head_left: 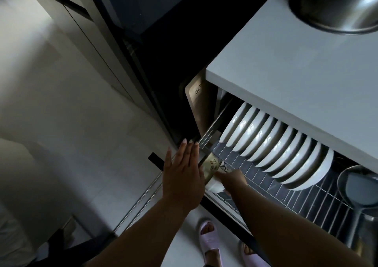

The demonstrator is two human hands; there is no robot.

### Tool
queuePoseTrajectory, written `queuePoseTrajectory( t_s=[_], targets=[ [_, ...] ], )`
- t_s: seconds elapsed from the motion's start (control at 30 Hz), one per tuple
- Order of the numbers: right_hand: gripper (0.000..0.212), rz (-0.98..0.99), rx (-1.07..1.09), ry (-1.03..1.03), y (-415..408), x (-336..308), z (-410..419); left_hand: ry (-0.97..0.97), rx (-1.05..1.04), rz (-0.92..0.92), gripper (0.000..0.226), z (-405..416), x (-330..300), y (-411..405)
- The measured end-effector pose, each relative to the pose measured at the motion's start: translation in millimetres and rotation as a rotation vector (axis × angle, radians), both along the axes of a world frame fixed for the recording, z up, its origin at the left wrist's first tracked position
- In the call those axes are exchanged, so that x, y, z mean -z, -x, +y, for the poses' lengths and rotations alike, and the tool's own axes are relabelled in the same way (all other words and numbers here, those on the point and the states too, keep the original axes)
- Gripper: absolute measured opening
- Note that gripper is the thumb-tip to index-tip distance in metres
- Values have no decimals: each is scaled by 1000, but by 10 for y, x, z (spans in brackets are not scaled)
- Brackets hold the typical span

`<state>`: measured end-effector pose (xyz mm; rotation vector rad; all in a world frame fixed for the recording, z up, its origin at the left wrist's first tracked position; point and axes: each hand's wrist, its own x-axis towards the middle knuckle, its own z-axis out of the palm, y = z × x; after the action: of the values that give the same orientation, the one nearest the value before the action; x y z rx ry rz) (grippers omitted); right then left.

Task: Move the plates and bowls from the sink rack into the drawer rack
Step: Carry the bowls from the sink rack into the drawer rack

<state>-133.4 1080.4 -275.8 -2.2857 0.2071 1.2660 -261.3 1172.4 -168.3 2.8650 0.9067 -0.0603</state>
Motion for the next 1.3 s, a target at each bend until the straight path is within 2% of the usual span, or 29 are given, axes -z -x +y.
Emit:
queuePoseTrajectory(
  t_s=[0.13, 0.33, 0.5, 0.6, 0.67, 0.87, 1.1, 1.3],
  targets=[
    [67, -77, -46, 4, -53, -191, -60, -4, 3, 14, 61, -8, -42, -17],
    [36, -222, -183, -151, -155, -758, -196, 20, -22, 67, 75, -18, -105, -16],
    [27, -315, -168, -275, -219, -1326, -622, 88, -71, 128, 64, -72, -255, -93],
    [36, -442, -161, -266, -298, -1596, -965, 290, -61, 148, 56, -198, -392, -264],
    [38, -525, -143, -233, -332, -1766, -1241, 417, 1, 89, 53, -383, -498, -401],
    [33, -762, -21, -146, -311, -2168, -2174, 508, 286, 44, 49, -1174, -871, -797],
    [29, -917, 165, -80, -70, -2459, -3381, 519, 555, 45, 47, -2266, -1135, -999],
    [27, -963, 366, 4, 330, -2616, -4623, 485, 734, 60, 42, -3428, -1263, -1049]
  ],
)
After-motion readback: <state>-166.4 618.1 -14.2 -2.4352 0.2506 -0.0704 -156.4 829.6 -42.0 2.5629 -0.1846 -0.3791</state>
